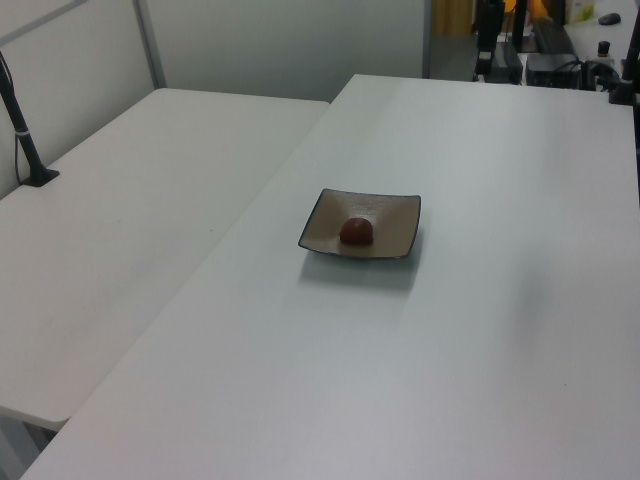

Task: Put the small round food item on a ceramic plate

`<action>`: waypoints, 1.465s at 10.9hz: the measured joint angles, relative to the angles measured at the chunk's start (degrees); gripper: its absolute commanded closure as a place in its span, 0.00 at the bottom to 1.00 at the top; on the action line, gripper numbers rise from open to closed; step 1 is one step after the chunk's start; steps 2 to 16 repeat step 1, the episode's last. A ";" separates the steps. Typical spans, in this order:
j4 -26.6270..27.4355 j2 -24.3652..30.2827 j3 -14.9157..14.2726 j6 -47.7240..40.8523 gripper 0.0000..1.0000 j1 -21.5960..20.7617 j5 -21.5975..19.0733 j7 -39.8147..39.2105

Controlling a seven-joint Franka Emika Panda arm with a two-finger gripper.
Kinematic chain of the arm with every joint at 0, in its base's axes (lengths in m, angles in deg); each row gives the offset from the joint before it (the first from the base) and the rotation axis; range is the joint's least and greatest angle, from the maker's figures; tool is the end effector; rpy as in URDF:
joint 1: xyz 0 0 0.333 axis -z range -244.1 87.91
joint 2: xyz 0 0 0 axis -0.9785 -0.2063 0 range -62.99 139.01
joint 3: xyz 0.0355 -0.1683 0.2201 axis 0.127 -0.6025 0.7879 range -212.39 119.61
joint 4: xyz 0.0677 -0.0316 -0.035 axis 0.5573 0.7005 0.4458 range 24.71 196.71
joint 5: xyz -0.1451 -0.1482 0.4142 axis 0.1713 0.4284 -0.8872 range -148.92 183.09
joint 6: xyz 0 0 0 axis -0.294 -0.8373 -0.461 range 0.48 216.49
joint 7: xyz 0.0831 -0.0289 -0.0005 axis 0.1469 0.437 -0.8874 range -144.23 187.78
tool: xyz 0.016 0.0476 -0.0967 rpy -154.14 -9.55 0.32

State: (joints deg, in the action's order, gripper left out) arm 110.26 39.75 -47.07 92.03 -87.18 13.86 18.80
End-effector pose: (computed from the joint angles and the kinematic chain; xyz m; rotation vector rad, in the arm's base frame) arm 0.6119 0.0964 0.6101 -3.0667 -0.3068 -0.0693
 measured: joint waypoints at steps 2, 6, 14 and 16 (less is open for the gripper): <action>0.06 0.00 0.00 0.00 0.00 0.00 0.00 0.00; 0.06 0.00 0.00 0.00 0.00 0.00 0.00 0.00; 0.06 0.00 0.00 0.00 0.00 0.00 0.00 0.00; 0.06 0.00 0.00 0.00 0.00 0.00 0.00 0.00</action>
